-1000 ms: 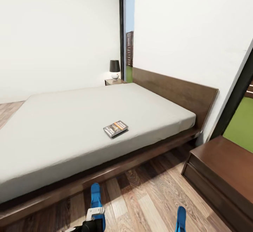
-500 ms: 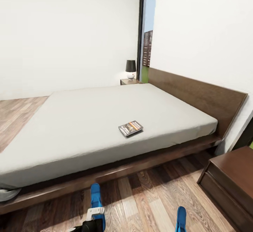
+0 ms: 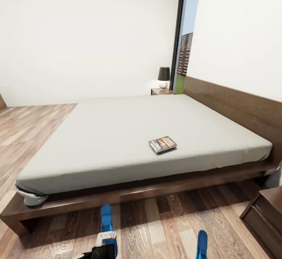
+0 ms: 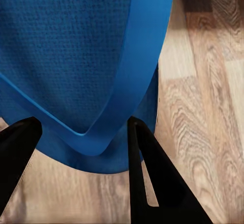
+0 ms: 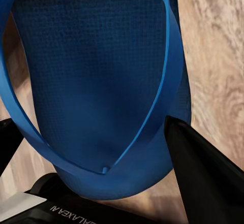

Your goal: In the bedroom, move the book from the bed onto either nightstand, and place the two sandals side by side next to the bed.

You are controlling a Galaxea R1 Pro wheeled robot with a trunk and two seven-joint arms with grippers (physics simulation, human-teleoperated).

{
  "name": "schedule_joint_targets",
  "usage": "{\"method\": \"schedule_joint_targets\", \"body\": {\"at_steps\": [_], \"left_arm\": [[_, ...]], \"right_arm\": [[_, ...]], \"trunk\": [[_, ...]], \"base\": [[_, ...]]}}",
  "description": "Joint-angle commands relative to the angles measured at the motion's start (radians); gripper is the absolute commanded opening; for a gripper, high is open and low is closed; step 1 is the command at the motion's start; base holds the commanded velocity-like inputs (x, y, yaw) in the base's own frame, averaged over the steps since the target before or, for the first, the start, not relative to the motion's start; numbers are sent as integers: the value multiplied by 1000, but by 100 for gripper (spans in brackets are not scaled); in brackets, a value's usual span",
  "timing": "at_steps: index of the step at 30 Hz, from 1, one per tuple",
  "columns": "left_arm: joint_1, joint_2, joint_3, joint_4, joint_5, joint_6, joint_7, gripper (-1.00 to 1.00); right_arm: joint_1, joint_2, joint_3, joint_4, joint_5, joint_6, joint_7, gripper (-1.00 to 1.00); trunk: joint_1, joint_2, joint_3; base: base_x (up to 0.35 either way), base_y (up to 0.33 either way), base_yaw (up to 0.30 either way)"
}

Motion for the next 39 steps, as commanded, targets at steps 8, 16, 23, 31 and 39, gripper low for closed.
{"method": "schedule_joint_targets", "body": {"at_steps": [8,16,23,31,39], "left_arm": [[-1,2,-4,-1,10,3,0,-100],[-1,2,-4,-1,10,3,0,-100],[-1,2,-4,-1,10,3,0,-100],[-1,9,-1,0,5,2,0,-100],[-1,14,1,64,-262,-91,-1,-100]], "right_arm": [[0,0,-8,0,0,11,2,-100],[0,0,-8,-1,0,11,2,-100],[0,0,-8,-1,0,11,2,-100],[0,-3,-8,-1,0,11,2,-100],[1,-9,-9,-1,0,11,2,-100]], "trunk": [[0,0,-1],[0,0,-1],[0,0,-1],[0,0,-1],[0,0,-1]], "base": [[0,32,291],[0,19,291],[0,0,135],[0,0,2],[0,0,0]]}}
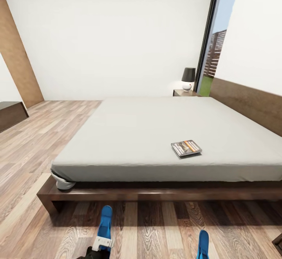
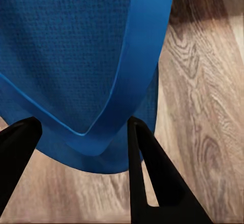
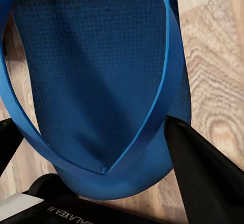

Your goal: In the bedroom, move the book from the bed onto either nightstand, and place the two sandals side by side next to the bed.

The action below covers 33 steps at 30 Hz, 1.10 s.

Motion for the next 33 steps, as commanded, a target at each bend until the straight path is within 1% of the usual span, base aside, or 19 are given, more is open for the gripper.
{"method": "schedule_joint_targets", "body": {"at_steps": [1,7,12,14,16,17,19,20,21,22,23,26,33], "left_arm": [[-1,1,-4,6,1,3,-1,-100],[-1,1,-3,11,0,-20,0,-100],[-1,3,4,12,5,-19,5,-100],[-1,22,8,12,6,-18,10,-100],[-1,38,25,12,7,-17,15,-100],[-1,47,42,12,7,-17,18,-100],[-1,68,91,12,7,-13,24,-100],[-1,88,131,11,6,-2,25,-100],[-1,106,154,11,6,16,26,-100],[-1,111,159,11,5,22,26,-100],[-2,125,169,11,4,37,26,-100],[-2,141,177,11,4,52,26,-100],[-2,146,179,11,1,56,29,-100]], "right_arm": [[0,0,-8,0,0,11,1,-100],[0,0,-8,0,0,11,1,-100],[-1,0,-9,0,0,11,1,-100],[0,0,-10,0,0,11,1,-100],[-1,0,-11,0,0,11,1,-100],[-1,0,-11,0,0,11,1,-100],[0,0,-13,0,0,11,1,-100],[0,0,-13,0,0,11,1,-100],[0,0,-14,0,0,11,1,-100],[-1,0,-14,0,0,11,1,-100],[0,0,-14,0,0,11,1,-100],[0,-1,-14,0,0,11,1,-100],[0,-3,-14,0,0,11,1,-100]], "trunk": [[0,0,-1],[0,0,-1],[0,0,-1],[0,0,-1],[0,0,-1],[0,0,-1],[0,0,-1],[0,0,-1],[0,0,-1],[0,0,-1],[0,0,-1],[0,0,-1],[0,0,-1]], "base": [[0,0,0],[0,0,0],[0,0,0],[0,0,0],[0,0,0],[0,0,0],[0,0,0],[0,0,0],[0,0,0],[0,0,0],[0,0,0],[0,0,0],[0,0,0]]}}
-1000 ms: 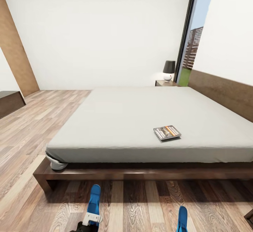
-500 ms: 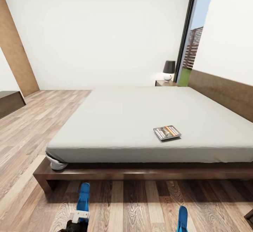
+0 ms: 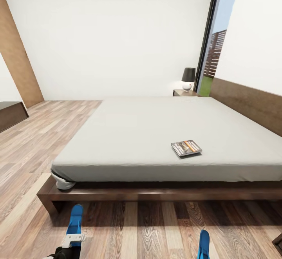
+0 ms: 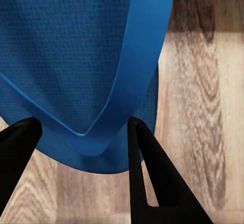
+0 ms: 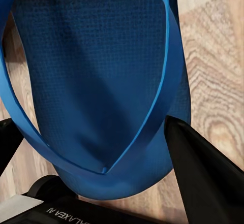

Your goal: In the bedroom, move the book from the bed onto either nightstand, and place the two sandals side by side next to the bed.

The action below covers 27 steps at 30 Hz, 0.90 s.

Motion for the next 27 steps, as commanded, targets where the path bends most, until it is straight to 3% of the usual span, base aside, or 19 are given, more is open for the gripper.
{"method": "schedule_joint_targets", "body": {"at_steps": [1,14,18,27], "left_arm": [[0,1,-4,-2,8,5,0,-100],[-1,-9,0,-10,11,16,0,-100],[-7,-9,1,-13,14,147,-3,-100],[-33,-3,3,-82,11,284,-4,-100]], "right_arm": [[0,0,-8,0,0,11,1,-100],[-1,0,-9,0,0,11,1,-100],[0,0,-9,0,0,11,1,-100],[-1,0,-9,0,0,11,1,-100]], "trunk": [[0,0,-1],[0,0,-1],[0,0,-1],[0,0,-1]], "base": [[0,0,0],[0,0,0],[0,0,0],[0,0,0]]}}
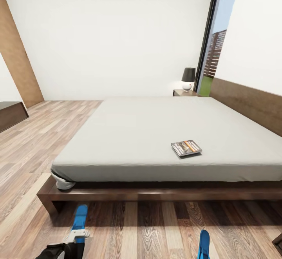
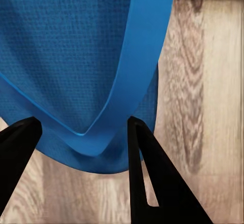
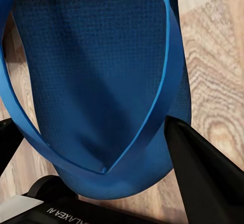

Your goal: In the bedroom, move the book from the bed onto either nightstand, and place the two sandals side by side next to the bed.

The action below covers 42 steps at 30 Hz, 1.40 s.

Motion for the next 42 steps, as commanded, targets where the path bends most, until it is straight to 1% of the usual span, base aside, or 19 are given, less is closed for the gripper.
{"method": "schedule_joint_targets", "body": {"at_steps": [1,8,12,15,17,19,20,22,26,27,30,32,34,35,36,37,38,39,42], "left_arm": [[-12,2,-5,-4,3,24,0,-100],[-35,3,-4,-6,1,54,1,-100],[-36,28,-5,-1,3,50,-2,-100],[-34,11,-10,1,4,33,-1,-100],[-34,7,-9,1,6,30,-2,-100],[-34,6,-10,1,7,30,-2,-100],[-34,5,-10,1,8,29,-2,-100],[-34,1,-11,1,8,29,-1,-100],[-33,-6,-11,1,9,29,0,-100],[-33,-8,-11,1,9,29,-1,-100],[-33,-10,-9,2,9,29,-1,-100],[-33,-11,8,2,10,29,-2,-100],[-33,-11,30,1,10,28,-2,-100],[-33,-11,40,1,10,28,-2,-100],[-33,-11,48,1,10,28,-2,-100],[-33,-12,52,1,10,28,-3,-100],[-33,-12,55,1,10,28,-3,-100],[-33,-12,55,1,10,28,-3,-100],[-33,-13,56,1,10,28,-3,-100]], "right_arm": [[0,0,-8,0,0,11,2,-100],[0,0,-9,0,0,11,2,-100],[0,0,-9,0,0,11,2,-100],[-1,0,-11,-8,0,12,0,-100],[-1,-19,-17,-54,-4,30,6,-100],[-3,-26,-18,-107,-2,57,6,-100],[-3,-28,-19,-131,-2,79,6,-100],[-4,-30,-19,-185,-1,171,8,-100],[-5,-38,-20,-387,-10,443,18,-100],[-5,-43,-21,-419,-13,488,19,-100],[-5,-55,-22,-464,-38,559,20,-100],[-5,-60,-23,-478,-91,579,20,-100],[-5,-79,-23,-481,-116,583,31,-100],[-5,-99,-22,-481,-124,584,53,-100],[-5,-131,-21,-481,-130,585,120,-100],[-5,-153,-21,-478,-131,586,223,-100],[-5,-164,-21,-474,-128,586,325,-100],[-5,-168,-21,-473,-127,585,372,-100],[-5,-174,-20,-470,-124,586,442,-100]], "trunk": [[0,0,-1],[0,0,-1],[11,-21,-10],[23,-42,-20],[31,-56,-26],[38,-70,-32],[42,-77,-36],[50,-91,-42],[65,-119,-54],[69,-126,-57],[80,-147,-67],[88,-161,-73],[96,-175,-79],[100,-182,-83],[100,-183,-86],[100,-183,-90],[101,-183,-94],[101,-183,-98],[103,-184,-110]], "base": [[0,0,0],[0,0,0],[0,0,0],[0,0,0],[0,0,0],[0,0,0],[0,0,0],[0,0,0],[0,0,0],[0,0,0],[0,0,0],[0,0,0],[0,0,0],[0,0,0],[0,0,0],[0,0,0],[0,0,0],[0,0,0],[0,0,0]]}}
